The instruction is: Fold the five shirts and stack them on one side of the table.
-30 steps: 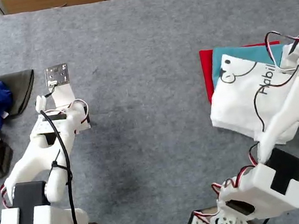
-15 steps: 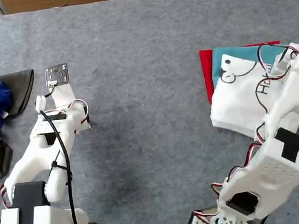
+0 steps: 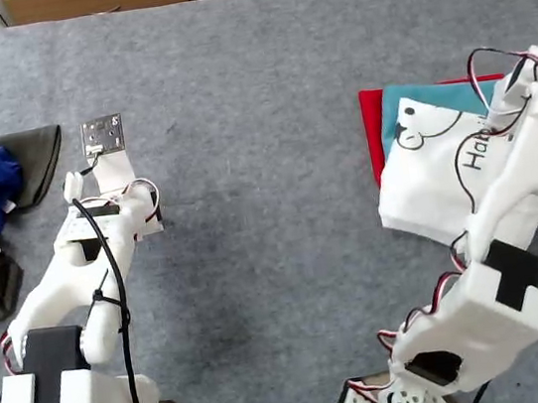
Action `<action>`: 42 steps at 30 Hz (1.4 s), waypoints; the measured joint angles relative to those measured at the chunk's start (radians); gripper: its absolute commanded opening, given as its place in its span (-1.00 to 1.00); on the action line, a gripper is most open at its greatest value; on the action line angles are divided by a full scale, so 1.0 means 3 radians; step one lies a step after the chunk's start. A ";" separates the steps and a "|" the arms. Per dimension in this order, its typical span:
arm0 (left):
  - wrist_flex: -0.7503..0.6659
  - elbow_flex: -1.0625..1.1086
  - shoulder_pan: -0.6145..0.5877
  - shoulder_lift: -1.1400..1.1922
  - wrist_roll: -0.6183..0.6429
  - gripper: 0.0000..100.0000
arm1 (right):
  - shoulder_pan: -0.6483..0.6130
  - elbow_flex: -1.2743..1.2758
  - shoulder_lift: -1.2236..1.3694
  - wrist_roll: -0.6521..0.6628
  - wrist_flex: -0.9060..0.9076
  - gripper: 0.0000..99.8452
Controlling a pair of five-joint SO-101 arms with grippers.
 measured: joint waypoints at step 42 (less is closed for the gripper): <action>0.3340 -0.5928 -0.3253 0.2281 -0.1156 -0.94 | -0.1478 0.2000 -0.1427 -0.0026 -0.0271 -0.90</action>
